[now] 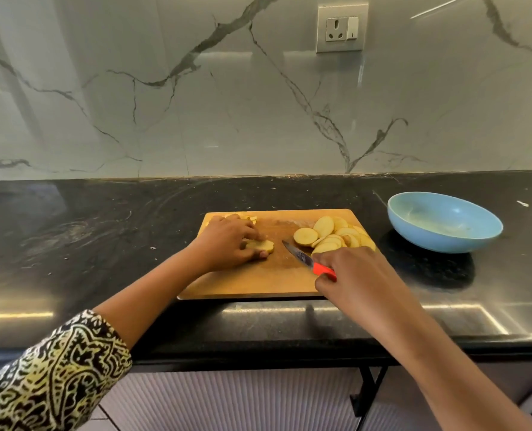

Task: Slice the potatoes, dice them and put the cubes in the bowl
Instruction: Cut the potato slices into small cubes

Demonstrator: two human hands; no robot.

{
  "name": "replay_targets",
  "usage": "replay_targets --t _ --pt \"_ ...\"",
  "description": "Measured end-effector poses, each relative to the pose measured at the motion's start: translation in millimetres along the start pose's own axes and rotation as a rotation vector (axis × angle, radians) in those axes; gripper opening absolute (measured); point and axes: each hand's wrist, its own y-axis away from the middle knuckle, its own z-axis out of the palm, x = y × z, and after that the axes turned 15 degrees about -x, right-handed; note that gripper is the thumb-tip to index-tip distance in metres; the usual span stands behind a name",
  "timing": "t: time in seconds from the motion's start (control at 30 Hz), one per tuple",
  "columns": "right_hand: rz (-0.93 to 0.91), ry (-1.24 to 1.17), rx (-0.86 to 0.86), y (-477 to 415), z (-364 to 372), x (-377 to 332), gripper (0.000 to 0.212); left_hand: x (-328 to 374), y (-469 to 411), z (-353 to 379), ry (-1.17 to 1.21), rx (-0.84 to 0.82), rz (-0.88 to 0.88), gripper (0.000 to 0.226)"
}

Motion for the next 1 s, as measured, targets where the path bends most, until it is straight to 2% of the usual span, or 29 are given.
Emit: replay_targets --t 0.13,0.23,0.3,0.4,0.63,1.0 --pt "-0.001 0.005 0.037 -16.6 8.0 -5.6 0.029 5.8 3.9 6.7 0.001 0.077 -0.082 0.054" --pt "-0.04 -0.011 0.05 -21.8 19.4 -12.9 0.031 2.1 10.4 4.3 0.209 0.078 -0.039 0.058" --pt "-0.068 -0.009 0.075 -22.8 25.9 -16.1 0.034 -1.7 14.9 0.9 0.319 0.088 -0.029 0.052" --pt "-0.057 -0.024 0.109 -25.3 31.7 -17.1 0.034 -6.1 18.4 -1.6 0.362 0.12 -0.02 0.041" --pt "-0.048 -0.041 0.117 -26.9 29.6 -16.8 0.036 -1.6 20.1 -2.5 0.297 0.105 -0.009 0.032" --pt "-0.084 -0.019 -0.04 -28.4 1.9 -14.9 0.033 8.9 16.6 -2.1 0.116 0.118 -0.038 0.036"
